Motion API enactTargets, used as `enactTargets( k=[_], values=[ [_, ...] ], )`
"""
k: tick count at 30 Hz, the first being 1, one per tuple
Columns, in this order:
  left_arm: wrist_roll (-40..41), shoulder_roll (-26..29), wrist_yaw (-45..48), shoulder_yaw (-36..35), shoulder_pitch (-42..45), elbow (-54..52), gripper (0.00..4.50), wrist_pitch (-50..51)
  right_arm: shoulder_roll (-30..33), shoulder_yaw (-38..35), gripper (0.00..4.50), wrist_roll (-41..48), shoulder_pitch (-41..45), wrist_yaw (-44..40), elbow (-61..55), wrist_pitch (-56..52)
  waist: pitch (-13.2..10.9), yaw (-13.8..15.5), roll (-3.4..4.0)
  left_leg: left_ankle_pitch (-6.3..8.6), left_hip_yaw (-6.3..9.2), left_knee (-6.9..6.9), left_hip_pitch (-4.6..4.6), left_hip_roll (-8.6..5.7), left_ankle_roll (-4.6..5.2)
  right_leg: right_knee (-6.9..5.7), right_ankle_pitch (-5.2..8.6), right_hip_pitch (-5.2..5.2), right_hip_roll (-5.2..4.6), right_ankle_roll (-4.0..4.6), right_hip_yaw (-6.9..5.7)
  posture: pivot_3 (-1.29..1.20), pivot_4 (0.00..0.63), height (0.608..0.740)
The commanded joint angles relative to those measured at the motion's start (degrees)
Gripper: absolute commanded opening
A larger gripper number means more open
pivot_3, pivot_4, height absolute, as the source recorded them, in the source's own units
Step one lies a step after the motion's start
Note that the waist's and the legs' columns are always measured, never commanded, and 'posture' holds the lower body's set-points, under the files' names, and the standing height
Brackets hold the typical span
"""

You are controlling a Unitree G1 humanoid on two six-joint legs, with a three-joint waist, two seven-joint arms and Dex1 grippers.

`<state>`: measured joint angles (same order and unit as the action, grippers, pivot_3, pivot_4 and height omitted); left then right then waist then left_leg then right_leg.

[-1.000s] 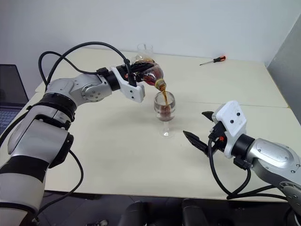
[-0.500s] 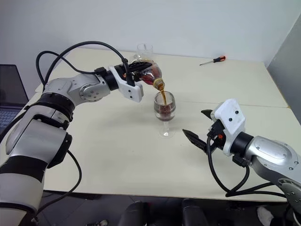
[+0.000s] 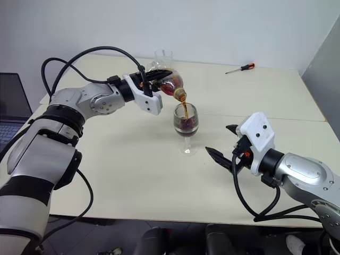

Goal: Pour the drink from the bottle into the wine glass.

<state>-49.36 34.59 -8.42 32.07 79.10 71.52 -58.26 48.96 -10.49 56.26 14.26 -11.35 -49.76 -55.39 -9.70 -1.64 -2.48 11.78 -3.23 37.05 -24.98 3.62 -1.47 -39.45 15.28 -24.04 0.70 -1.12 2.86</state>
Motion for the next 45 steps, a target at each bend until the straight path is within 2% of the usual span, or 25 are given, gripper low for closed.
enactTargets(
  k=[1,5,8,12,16,19,24,30,36,45],
  values=[
    [1.33,0.44,-0.91,-0.85,2.23,-1.13,0.74,-0.66,0.01,-1.11,4.50,-0.45,0.73,-0.46,-0.94,1.39,0.00,0.00,0.00,0.00,0.00,0.00,0.00,0.00,0.00,0.00,0.00,0.00,0.00,0.00,0.00,0.00,0.150,0.740],
    [4.49,-0.17,1.56,-2.99,1.71,-0.26,0.74,-0.56,-0.04,-1.05,4.50,-0.28,0.80,-0.35,-1.19,1.27,0.00,0.00,0.00,0.00,0.00,0.00,0.00,0.00,0.00,0.00,0.00,0.00,0.00,0.00,0.00,0.00,0.150,0.740],
    [20.65,-4.37,18.40,-12.88,-0.36,2.11,0.74,-0.24,-0.19,-1.01,4.50,0.08,0.83,-0.09,-1.13,1.05,0.01,0.04,0.01,-0.01,-0.01,0.02,0.00,0.00,-0.01,-0.02,0.00,0.00,-0.01,0.00,-0.02,0.00,0.150,0.740],
    [32.85,-7.71,33.47,-20.53,-1.93,0.77,0.74,3.24,-0.14,-0.69,4.50,0.10,1.30,-0.23,-0.87,0.93,0.01,0.01,0.01,-0.01,-0.02,0.05,0.01,0.00,-0.01,-0.02,0.00,0.01,-0.01,0.01,0.00,0.00,0.150,0.740],
    [40.65,-9.03,43.09,-25.89,-3.07,-0.88,0.74,8.61,-0.24,-0.18,4.50,-0.03,2.15,-0.55,-0.60,1.11,0.01,-0.16,0.01,-0.01,0.01,0.04,0.04,0.02,-0.01,-0.09,0.00,0.00,0.04,0.01,-0.01,0.00,0.150,0.740],
    [46.70,-9.09,46.28,-31.31,-3.90,-1.19,0.74,17.10,-0.71,0.04,4.50,-0.38,3.85,-0.82,0.31,1.78,0.01,-0.33,0.01,-0.01,0.00,0.04,0.07,0.03,0.00,-0.12,0.00,0.00,0.07,0.01,0.03,0.00,0.150,0.740],
    [53.36,-6.78,43.49,-39.21,-7.89,-2.39,0.74,30.84,-2.23,-2.06,4.50,2.59,12.09,-1.18,3.62,2.80,0.02,-0.50,0.03,-0.01,0.00,0.05,0.12,0.04,0.00,-0.20,0.01,-0.01,0.09,0.01,0.07,0.00,0.150,0.740],
    [56.95,-5.85,38.33,-43.98,-14.87,-7.06,0.74,40.82,-2.83,1.57,4.50,4.12,20.68,-3.58,5.83,2.34,0.02,-0.01,0.02,-0.01,0.05,0.05,0.11,0.09,0.00,-0.26,0.04,-0.03,0.07,0.04,-0.04,0.00,0.150,0.740],
    [58.68,-6.84,31.95,-47.48,-25.17,-12.54,0.74,42.35,-5.93,9.76,4.50,0.67,27.36,-9.16,8.57,3.14,0.04,0.02,0.01,-0.01,0.05,0.12,0.07,0.08,0.00,-0.27,0.04,-0.01,0.01,0.05,-0.08,0.00,0.150,0.740],
    [59.64,-9.30,26.45,-48.80,-31.47,-16.55,0.74,43.66,-7.76,12.45,4.50,-3.66,30.43,-14.26,11.69,3.95,0.07,0.36,-0.04,-0.01,0.05,0.15,0.03,0.06,0.00,-0.26,0.04,-0.01,-0.03,0.05,-0.12,0.00,0.150,0.740]
  ],
)
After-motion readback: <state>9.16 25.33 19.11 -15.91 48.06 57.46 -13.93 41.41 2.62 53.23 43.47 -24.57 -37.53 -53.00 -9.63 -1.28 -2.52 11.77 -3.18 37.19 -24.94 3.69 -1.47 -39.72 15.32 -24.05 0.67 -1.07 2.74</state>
